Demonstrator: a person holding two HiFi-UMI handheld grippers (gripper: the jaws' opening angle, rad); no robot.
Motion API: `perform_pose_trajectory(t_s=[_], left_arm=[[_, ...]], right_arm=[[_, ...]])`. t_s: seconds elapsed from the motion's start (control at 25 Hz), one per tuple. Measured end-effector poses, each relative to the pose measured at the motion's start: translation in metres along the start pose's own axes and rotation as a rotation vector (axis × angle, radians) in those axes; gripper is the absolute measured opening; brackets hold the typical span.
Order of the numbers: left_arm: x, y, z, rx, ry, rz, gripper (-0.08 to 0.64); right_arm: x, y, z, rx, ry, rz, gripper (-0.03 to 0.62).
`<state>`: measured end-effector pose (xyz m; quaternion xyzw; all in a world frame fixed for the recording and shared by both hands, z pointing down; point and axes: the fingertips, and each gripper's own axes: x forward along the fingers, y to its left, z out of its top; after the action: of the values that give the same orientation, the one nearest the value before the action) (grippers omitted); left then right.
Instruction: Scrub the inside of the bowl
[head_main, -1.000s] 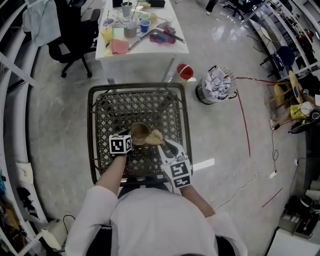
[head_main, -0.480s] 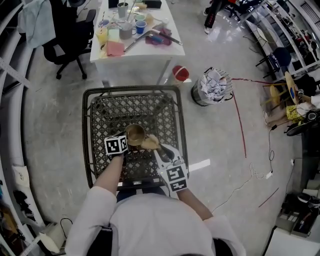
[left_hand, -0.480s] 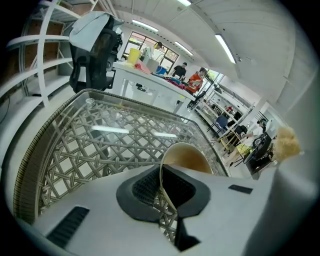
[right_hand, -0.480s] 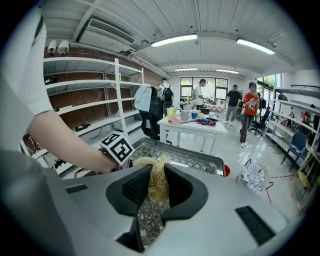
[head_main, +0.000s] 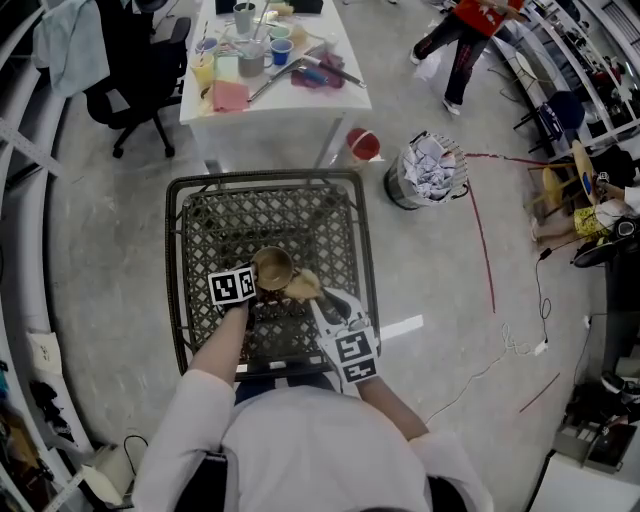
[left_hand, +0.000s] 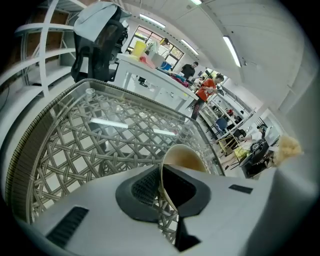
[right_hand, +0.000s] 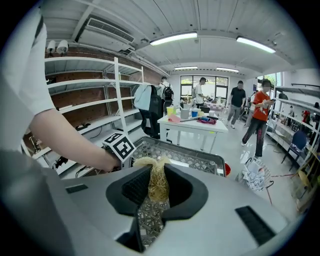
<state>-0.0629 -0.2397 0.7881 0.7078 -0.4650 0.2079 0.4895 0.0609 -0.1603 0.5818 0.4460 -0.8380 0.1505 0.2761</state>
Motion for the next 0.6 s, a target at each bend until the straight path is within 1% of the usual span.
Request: perform_pose_trajectory(t_s=[0.24,0.4,0.6], left_arm=[[0.0017,0.0032,0.0001,-0.017,0.006,0.005,0.043],[0.0043,0.0023,0.0025,-0.043,-0.002,-0.011,0.044],[0.0012,0.0055,0.0036,-0.049,-0.008,-0.016,0.044]], right_arm=[[0.0010,0.0012,0.0035,0.004,-0.005,0.004,0.089],[0.0026,-0.0009,0.0035,0.005,-0.004,0.003,0.089],[0.0054,0.0020,0.0064,0.004,-0.012,0.008,0.089]])
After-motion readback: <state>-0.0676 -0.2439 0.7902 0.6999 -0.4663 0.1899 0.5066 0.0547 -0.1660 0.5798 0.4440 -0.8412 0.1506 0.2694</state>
